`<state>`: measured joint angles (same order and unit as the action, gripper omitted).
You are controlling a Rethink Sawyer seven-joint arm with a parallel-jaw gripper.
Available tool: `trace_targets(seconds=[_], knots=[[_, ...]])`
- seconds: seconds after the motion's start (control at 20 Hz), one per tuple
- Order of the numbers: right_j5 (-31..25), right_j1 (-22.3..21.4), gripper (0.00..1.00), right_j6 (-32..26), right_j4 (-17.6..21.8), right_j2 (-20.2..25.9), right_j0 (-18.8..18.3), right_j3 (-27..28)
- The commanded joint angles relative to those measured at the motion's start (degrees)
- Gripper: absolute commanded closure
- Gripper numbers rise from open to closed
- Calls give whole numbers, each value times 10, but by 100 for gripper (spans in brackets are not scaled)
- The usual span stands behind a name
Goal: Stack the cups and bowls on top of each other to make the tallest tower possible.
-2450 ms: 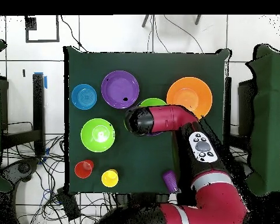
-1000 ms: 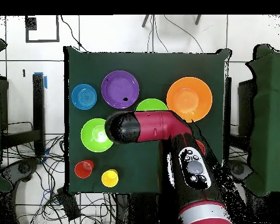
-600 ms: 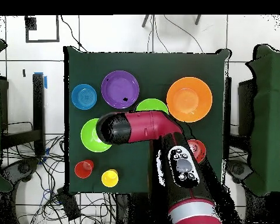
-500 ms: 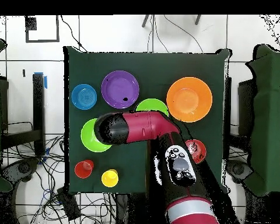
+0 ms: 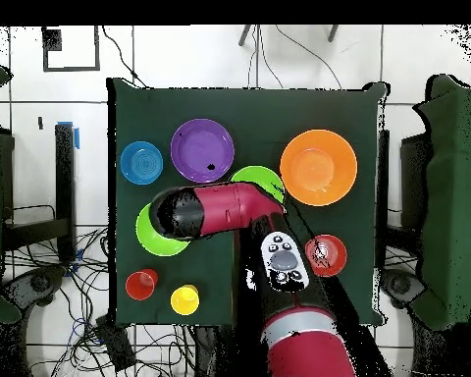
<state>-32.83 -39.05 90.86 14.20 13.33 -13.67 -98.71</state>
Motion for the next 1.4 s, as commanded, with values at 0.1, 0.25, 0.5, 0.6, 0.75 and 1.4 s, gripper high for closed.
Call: trace_targets(seconds=[0.1,0.25,0.5,0.6,0.75,1.4], knots=[[-6,81,0,69,-3,-2,21,96],[-7,89,0,61,-5,3,17,105],[-10,94,0,56,-7,7,12,112],[-12,92,0,56,-9,8,11,111],[-22,87,0,57,-12,9,14,114],[-26,106,0,73,-20,6,41,151]])
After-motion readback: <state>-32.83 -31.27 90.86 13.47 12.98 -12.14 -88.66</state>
